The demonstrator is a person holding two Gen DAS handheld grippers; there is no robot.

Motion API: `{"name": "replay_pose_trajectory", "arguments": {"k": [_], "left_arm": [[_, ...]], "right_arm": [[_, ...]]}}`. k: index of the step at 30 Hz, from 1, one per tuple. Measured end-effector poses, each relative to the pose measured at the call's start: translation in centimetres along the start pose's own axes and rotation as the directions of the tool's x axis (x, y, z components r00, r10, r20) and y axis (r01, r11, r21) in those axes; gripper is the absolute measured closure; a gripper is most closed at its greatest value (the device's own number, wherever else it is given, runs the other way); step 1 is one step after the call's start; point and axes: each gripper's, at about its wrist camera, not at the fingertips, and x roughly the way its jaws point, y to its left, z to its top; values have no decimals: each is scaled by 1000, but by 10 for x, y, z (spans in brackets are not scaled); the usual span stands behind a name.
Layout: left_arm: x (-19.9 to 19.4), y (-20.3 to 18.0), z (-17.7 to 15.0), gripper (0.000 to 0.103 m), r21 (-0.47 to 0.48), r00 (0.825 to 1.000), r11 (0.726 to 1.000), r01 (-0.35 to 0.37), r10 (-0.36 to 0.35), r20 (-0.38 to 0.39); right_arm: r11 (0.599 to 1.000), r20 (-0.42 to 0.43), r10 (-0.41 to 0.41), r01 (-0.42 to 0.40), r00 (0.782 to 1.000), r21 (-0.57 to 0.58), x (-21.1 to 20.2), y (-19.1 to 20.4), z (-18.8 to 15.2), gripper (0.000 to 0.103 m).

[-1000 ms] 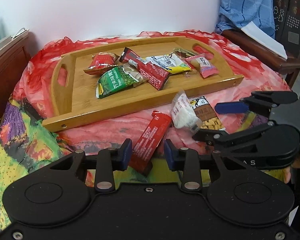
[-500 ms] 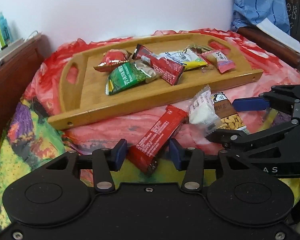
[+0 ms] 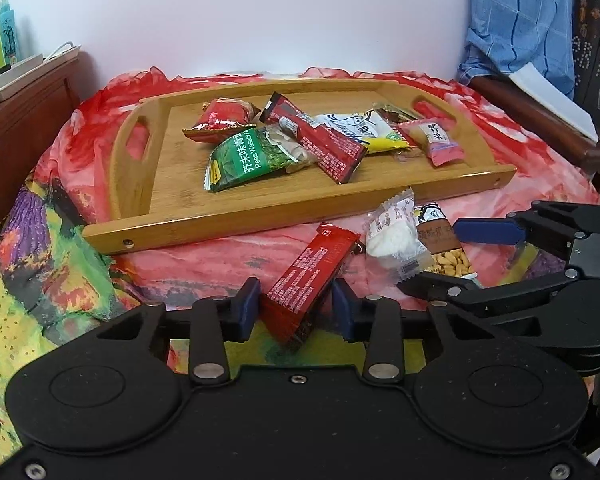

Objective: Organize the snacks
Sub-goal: 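Grasp the brown peanut bag with the right tool while the left grasps the red strip snack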

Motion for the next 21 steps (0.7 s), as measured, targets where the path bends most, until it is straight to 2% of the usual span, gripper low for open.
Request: {"name": "replay_pose_trajectory", "arguments": {"k": [6,10,12,21], "left_arm": [[-2,-2,2,68,1,1000,1000,0,0,13],[-2,-1,5,68,-13,1000,1000,-5,5,18],[0,0,5,69,-12,1000,1000,-7,7,17],[3,-5,5,66,-1,999,999,-34,34,36]], "right_arm": [[998,-3,-29,29,1000,57,-3,-10,2,40],[994,-6,-46,46,999,101,-4,-19,2,42],[992,-3,-63,63,998,108,-5,-22,0,48],[981,10,-101,98,995,167,-12,-38,-6,47]]}}
